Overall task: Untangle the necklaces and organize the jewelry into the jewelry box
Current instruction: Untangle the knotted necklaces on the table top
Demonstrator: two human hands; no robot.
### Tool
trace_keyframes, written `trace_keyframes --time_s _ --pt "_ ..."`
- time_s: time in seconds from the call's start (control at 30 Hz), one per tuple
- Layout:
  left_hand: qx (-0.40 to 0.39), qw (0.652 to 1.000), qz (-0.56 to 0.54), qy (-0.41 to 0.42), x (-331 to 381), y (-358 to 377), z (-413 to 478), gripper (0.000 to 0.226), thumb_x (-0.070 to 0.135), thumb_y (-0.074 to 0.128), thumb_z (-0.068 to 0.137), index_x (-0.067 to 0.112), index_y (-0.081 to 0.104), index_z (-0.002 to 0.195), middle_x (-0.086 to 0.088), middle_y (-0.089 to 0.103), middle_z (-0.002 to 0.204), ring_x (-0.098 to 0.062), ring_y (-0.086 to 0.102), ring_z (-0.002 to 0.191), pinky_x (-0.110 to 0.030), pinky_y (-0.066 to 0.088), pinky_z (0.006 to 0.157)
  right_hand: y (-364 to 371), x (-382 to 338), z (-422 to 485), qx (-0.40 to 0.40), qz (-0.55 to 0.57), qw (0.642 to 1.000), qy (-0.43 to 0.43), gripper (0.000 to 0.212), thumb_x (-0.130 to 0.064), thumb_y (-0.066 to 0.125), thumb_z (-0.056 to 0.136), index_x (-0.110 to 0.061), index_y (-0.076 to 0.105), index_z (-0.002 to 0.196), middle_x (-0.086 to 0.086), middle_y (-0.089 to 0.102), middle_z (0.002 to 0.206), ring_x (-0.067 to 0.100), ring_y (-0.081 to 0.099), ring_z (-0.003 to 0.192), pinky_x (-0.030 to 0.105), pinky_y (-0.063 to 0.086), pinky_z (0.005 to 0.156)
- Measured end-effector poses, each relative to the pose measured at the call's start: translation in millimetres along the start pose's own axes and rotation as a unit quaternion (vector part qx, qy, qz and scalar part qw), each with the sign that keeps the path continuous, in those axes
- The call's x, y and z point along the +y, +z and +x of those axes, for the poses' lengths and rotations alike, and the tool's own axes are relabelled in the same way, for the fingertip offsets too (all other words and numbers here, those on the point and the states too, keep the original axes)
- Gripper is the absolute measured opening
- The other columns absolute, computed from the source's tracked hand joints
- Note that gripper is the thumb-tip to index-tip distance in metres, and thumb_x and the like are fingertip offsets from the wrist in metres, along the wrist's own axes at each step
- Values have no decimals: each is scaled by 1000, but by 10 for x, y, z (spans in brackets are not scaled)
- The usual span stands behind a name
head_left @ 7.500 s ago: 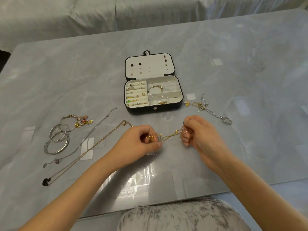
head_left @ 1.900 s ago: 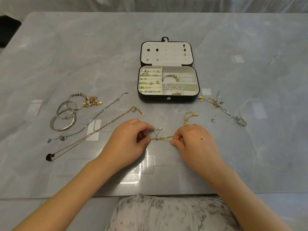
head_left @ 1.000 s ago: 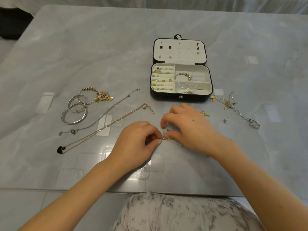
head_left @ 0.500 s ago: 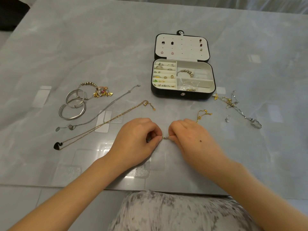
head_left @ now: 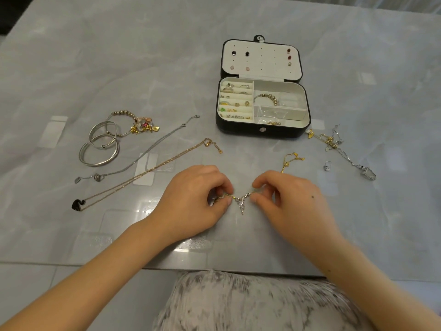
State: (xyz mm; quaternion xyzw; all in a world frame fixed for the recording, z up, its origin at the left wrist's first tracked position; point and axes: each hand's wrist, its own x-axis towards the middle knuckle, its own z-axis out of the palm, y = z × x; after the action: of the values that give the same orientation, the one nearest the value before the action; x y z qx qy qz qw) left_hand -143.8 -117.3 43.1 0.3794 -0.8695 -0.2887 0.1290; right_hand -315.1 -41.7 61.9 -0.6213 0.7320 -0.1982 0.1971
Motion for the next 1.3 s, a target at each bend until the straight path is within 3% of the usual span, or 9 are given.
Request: trace_keyframes --time_s 0.07,0.2,0.37,0.5,0.63,0.7,0.77,1.07,1.3 --pt "-4 1000 -3 -3 10 -5 9 12 32 61 73 26 68 81 11 58 74 -5 51 69 -16 39 63 35 18 48 -31 -13 999 -11 9 -28 65 82 -26 63 91 -12 51 70 3 41 62 12 29 60" --pt "-6 1000 8 3 25 -2 27 14 33 59 74 25 69 80 10 59 76 -6 51 70 -12 35 62 87 -10 94 -45 -24 997 -50 4 -25 66 82 -22 63 85 -10 49 72 11 43 69 26 33 63" --pt "-18 999 31 19 28 2 42 14 34 59 75 24 68 78 9 59 75 -11 52 70 -15 34 61 52 -10 84 -50 -54 995 -65 11 -28 62 86 -18 62 82 -7 52 79 16 49 78 27 34 67" --pt "-19 999 42 20 39 9 32 13 33 56 77 24 66 76 9 58 76 -12 52 71 -15 33 61 45 -2 -30 -8 -44 997 -68 11 -28 61 72 -18 60 67 -6 57 63 14 49 58 22 34 52" --pt "-13 999 36 14 33 15 28 10 31 57 76 24 65 74 12 57 75 -8 50 70 -10 31 62 65 -4 -109 -72 -43 995 -45 20 -40 60 76 -21 62 69 -9 54 62 9 42 59 26 35 54" --pt "-11 1000 22 9 35 9 30 9 30 58 75 24 65 73 13 56 74 -6 49 69 -10 32 61 41 -6 -98 -57 -40 997 -30 27 -50 56 77 -25 63 67 -10 56 60 7 44 58 27 38 54" --pt "-11 1000 3 -1 42 -1 37 11 31 58 74 24 66 74 13 58 75 -5 50 70 -11 35 62 13 -14 -57 -13 -26 999 -16 27 -47 52 76 -25 63 66 -10 57 59 9 49 58 27 40 53" --pt "-49 998 26 14 108 -7 114 1 23 66 81 22 66 82 12 53 79 -10 47 79 -26 41 70 98 -112 64 -66 -57 996 -33 17 -30 49 92 -21 63 92 -4 62 86 15 52 86 27 38 73" --pt "-69 997 35 4 120 5 142 4 24 61 87 21 64 86 14 50 81 -8 42 83 -22 35 72 98 -147 73 -63 -61 996 -1 18 -32 48 91 -23 63 93 -6 62 89 14 52 90 26 39 75"
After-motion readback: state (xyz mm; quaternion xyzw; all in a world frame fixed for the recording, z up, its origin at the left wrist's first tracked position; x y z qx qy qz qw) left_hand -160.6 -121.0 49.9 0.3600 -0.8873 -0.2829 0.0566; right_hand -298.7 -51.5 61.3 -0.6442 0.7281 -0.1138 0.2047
